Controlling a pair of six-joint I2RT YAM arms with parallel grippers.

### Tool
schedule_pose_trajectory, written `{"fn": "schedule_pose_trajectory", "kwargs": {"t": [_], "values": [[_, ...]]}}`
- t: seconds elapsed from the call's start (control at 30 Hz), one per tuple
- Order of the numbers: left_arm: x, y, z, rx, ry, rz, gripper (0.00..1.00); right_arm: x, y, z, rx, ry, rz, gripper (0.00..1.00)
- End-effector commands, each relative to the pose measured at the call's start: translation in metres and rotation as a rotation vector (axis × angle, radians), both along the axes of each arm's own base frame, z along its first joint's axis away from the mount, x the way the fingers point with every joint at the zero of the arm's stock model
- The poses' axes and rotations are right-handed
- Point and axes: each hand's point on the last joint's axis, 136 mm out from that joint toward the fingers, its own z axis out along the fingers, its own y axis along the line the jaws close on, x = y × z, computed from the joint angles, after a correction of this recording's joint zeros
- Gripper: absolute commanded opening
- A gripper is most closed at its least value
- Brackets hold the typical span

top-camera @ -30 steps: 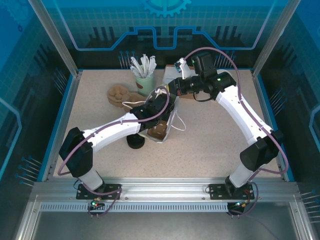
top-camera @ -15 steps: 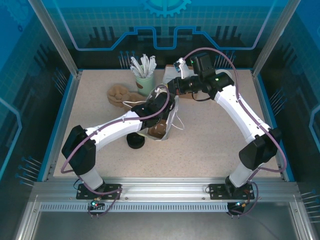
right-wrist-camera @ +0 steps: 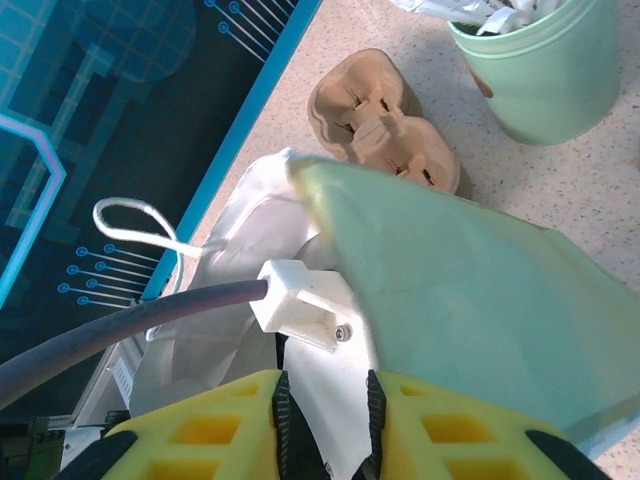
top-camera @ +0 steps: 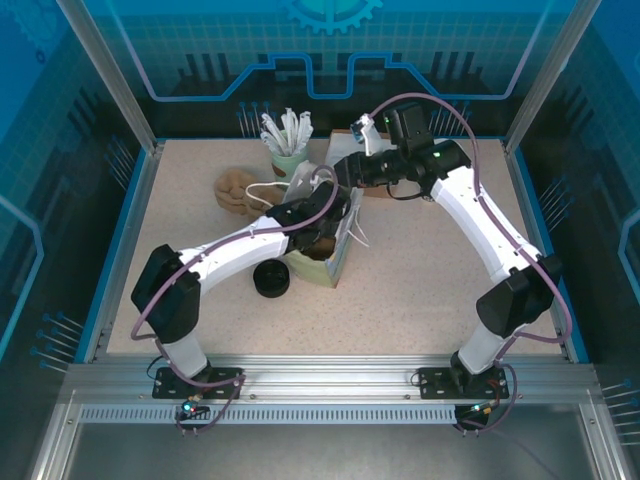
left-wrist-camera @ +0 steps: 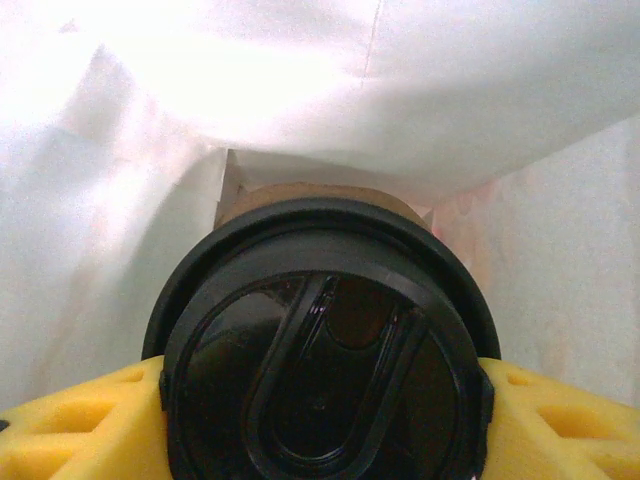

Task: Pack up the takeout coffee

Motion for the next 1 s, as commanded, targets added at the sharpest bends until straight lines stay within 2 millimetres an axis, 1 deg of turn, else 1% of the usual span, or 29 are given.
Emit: {"fn": "schedule_pose_trajectory", "kwargs": {"t": [0.0, 0.17, 0.33, 0.4, 0.5, 0.6, 0.8, 0.97], "values": [[0.002, -0.001, -0.011, 0.004, 0.061, 0.013, 0.64, -0.02, 0.002, 0.013, 0.038, 0.041, 0.042, 0.3], [0.004, -0.004, -0.02, 0.006, 0.1, 0.016, 0.64, -0.019, -0.007, 0.017, 0.044, 0.034, 0.014, 0.34], [0.006, -0.008, -0.029, 0.003, 0.169, 0.019, 0.64, -0.016, -0.022, 0.02, 0.049, 0.033, -0.026, 0.39], [0.006, -0.009, -0.034, 0.003, 0.199, 0.017, 0.64, -0.014, -0.031, 0.021, 0.03, 0.022, -0.058, 0.41], [0.007, -0.009, -0.041, 0.006, 0.242, 0.023, 0.63, -0.012, -0.046, 0.029, 0.036, -0.003, -0.098, 0.45], [0.009, -0.012, -0.041, -0.001, 0.261, 0.019, 0.63, -0.013, -0.06, 0.034, 0.029, -0.027, -0.139, 0.46], [0.014, -0.013, -0.043, 0.02, 0.327, 0.025, 0.63, -0.024, -0.085, 0.027, 0.006, -0.023, -0.221, 0.46], [0.018, -0.014, -0.049, 0.045, 0.376, 0.026, 0.63, -0.039, -0.093, 0.015, -0.006, 0.013, -0.245, 0.46]]}}
